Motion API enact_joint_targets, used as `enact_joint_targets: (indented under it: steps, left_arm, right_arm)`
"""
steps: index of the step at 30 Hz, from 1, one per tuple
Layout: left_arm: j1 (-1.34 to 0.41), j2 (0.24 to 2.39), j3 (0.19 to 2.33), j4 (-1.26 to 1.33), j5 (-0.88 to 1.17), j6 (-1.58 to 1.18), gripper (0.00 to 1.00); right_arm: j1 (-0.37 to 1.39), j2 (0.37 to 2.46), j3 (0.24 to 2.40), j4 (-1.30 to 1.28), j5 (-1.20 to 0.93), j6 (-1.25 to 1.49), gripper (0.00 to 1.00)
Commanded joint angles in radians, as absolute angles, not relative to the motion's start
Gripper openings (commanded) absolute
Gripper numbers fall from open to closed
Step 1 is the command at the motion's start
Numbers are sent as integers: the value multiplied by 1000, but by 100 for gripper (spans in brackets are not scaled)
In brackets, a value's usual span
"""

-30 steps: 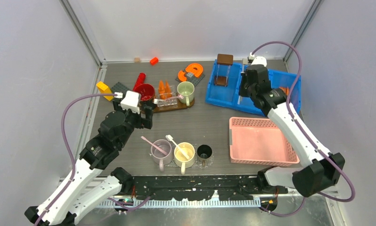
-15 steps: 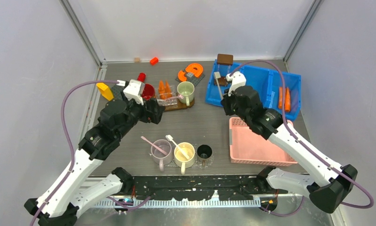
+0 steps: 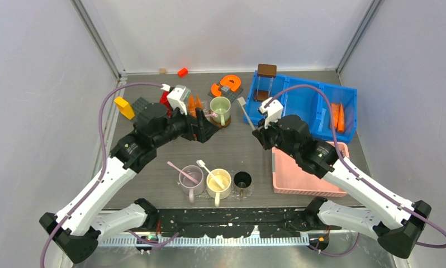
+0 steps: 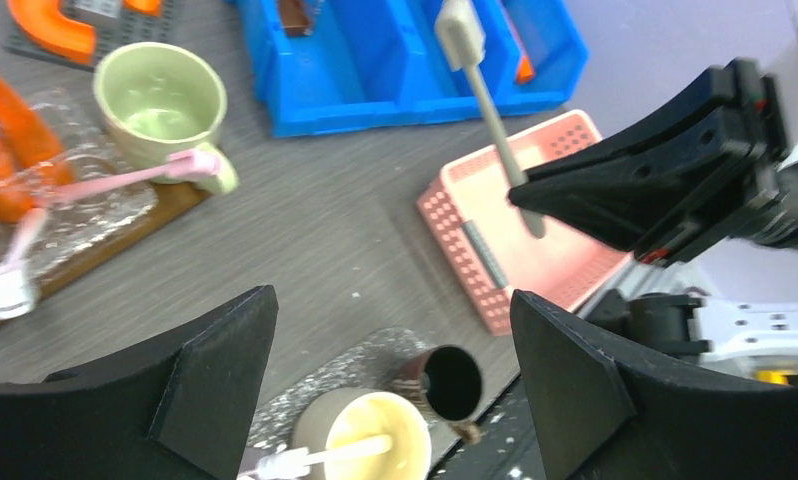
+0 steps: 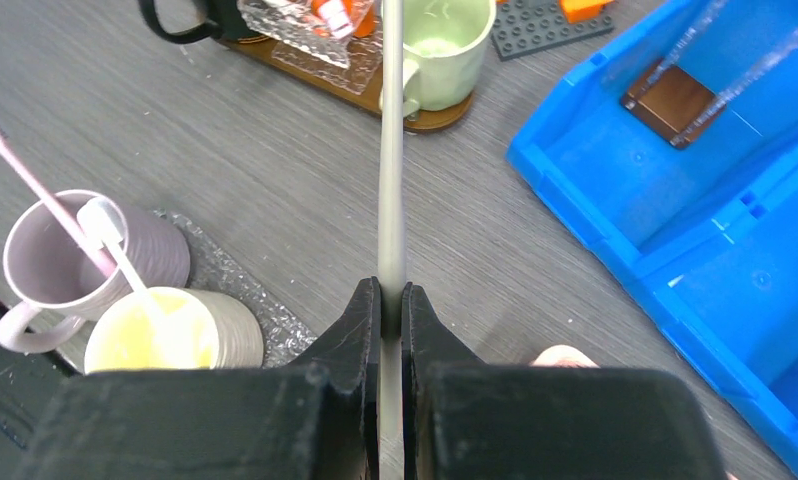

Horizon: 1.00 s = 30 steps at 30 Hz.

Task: Prepare toiletry sets of a toothbrush and toothpaste on the tray
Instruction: Pick up the toothbrush from the storage box.

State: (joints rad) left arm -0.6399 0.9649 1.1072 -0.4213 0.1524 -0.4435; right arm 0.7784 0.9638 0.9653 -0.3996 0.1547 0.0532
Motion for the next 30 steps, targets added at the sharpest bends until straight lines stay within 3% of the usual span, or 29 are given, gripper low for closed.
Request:
enact_joint_targets:
  steps: [1, 11, 17, 24, 28, 30]
  left_arm:
    - [-635, 1005, 1153, -283, 268, -565, 89]
    - [-635, 1118, 1181, -181, 308, -715, 87]
    - [-636, 1156, 1186, -188, 254, -756, 81]
    - [-636, 1173, 1147, -125, 278, -804, 65]
    - [-635, 1183, 1133, -103, 310, -825, 41]
    - [-636, 1189, 1128, -99, 319, -834, 38]
  right_arm:
    - [823, 935, 953, -346, 135, 7, 1]
    - [930, 943, 951, -365, 220, -55, 0]
    - [978, 960, 956, -370, 250, -69, 1]
    - [1001, 954, 954, -366, 261, -74, 1]
    - [1003, 949, 948, -357, 258, -72, 1]
    - [1003, 951, 947, -356, 255, -71, 1]
